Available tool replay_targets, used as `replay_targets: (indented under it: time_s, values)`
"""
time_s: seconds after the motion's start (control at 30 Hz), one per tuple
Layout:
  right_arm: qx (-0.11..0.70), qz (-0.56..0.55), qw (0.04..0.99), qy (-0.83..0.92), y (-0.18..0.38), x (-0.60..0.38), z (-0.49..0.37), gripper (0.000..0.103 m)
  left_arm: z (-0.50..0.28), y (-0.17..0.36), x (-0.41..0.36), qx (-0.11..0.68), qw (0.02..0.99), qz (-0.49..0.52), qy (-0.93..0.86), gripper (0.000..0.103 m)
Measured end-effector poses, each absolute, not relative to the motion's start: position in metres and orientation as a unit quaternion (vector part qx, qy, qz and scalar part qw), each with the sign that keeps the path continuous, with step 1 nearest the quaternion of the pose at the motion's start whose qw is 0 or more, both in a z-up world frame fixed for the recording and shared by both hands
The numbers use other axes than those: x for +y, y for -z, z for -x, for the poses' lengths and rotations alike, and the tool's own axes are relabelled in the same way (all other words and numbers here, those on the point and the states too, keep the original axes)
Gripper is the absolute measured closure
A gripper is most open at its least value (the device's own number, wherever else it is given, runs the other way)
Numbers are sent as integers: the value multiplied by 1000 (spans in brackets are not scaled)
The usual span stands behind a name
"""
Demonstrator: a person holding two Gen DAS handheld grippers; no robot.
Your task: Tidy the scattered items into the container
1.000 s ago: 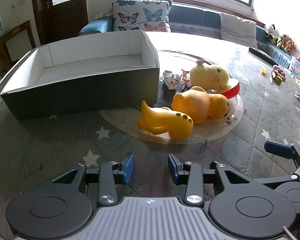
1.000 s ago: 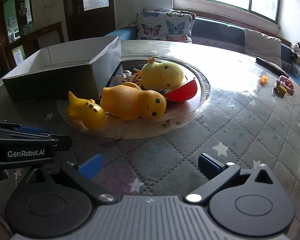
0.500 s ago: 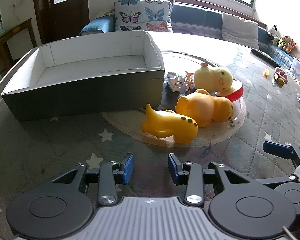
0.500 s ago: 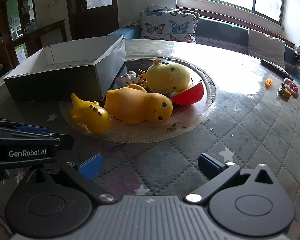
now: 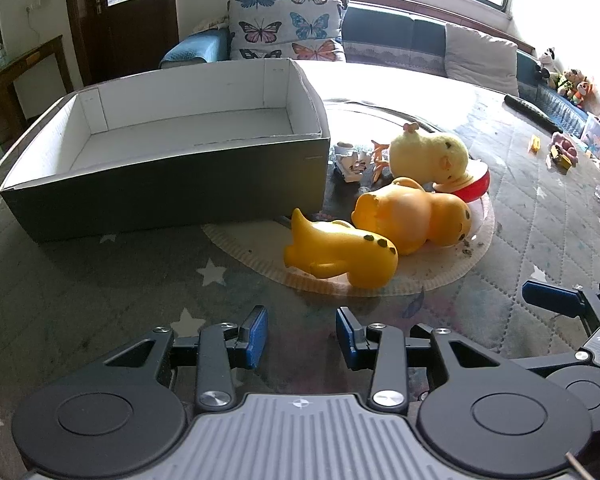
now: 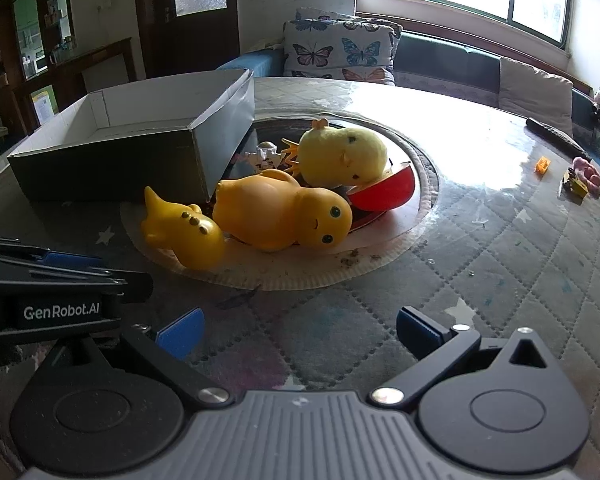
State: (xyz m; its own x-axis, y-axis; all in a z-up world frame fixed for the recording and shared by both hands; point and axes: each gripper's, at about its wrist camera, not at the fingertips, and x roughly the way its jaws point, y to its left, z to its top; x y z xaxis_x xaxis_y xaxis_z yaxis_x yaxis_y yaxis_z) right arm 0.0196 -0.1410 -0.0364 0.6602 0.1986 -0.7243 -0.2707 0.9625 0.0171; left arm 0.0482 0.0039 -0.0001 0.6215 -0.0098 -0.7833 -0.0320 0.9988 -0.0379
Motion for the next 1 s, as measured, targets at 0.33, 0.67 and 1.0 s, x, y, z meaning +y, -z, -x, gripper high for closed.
replay_targets:
  time_s: [0.33, 0.67, 1.0]
  values:
    - [394, 46, 908, -135, 38, -139, -25, 0, -52, -1, 6, 435, 900, 27, -3, 62]
    - [393, 48, 905, -152, 38, -133, -31, 0, -58, -9, 14, 428, 903, 36, 5, 62]
    - [383, 52, 904, -185, 32, -119, -39, 8, -71, -27, 26, 415, 908, 60, 19, 62]
